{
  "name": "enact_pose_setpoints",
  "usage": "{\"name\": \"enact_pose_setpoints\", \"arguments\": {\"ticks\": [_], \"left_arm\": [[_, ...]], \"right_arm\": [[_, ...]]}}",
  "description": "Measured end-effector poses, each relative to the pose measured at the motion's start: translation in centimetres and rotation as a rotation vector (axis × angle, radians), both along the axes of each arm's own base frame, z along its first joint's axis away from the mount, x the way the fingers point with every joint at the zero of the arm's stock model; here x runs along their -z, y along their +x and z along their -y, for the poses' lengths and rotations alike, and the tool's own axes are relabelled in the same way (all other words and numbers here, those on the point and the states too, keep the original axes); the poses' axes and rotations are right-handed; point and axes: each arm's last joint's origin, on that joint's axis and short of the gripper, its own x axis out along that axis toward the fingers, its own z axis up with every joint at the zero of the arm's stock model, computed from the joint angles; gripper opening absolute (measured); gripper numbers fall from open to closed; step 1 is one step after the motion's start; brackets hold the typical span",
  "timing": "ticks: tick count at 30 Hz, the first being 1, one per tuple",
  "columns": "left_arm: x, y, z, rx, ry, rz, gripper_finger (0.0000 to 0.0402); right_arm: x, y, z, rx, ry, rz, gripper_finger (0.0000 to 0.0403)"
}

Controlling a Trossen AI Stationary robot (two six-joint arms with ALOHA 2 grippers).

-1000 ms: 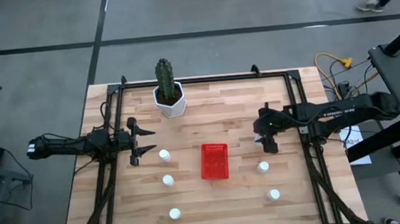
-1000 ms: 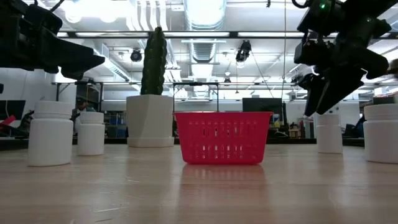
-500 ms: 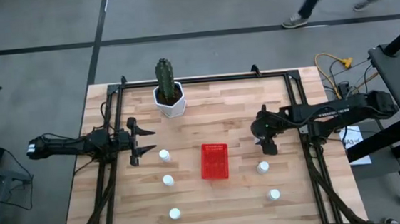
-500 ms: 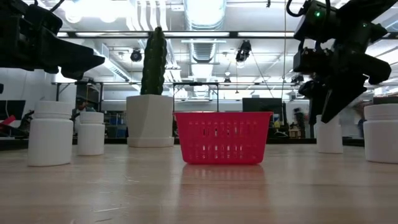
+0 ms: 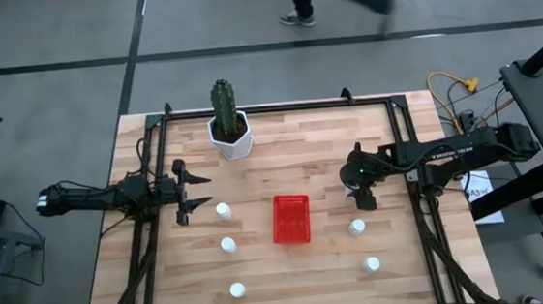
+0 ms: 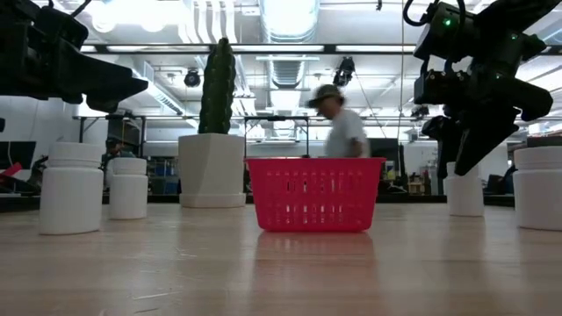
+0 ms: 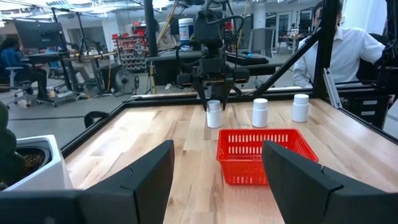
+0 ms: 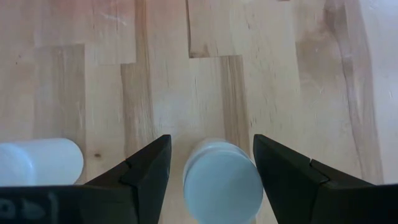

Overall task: Pick and place pill bottles into a basket
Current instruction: Put the white pill bottle into the red bin

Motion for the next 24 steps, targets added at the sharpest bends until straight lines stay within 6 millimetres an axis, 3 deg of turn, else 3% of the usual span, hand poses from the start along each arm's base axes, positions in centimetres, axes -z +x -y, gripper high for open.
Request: {"name": "enact_pose_setpoints", "arguments": {"ticks": [24], "left_arm": [[0.02, 0.01, 0.0, 0.0, 0.0, -0.003, 0.0226]], "right_arm": [[0.65, 0.13, 0.02, 0.053, 0.027, -0.048, 0.0219]]}}
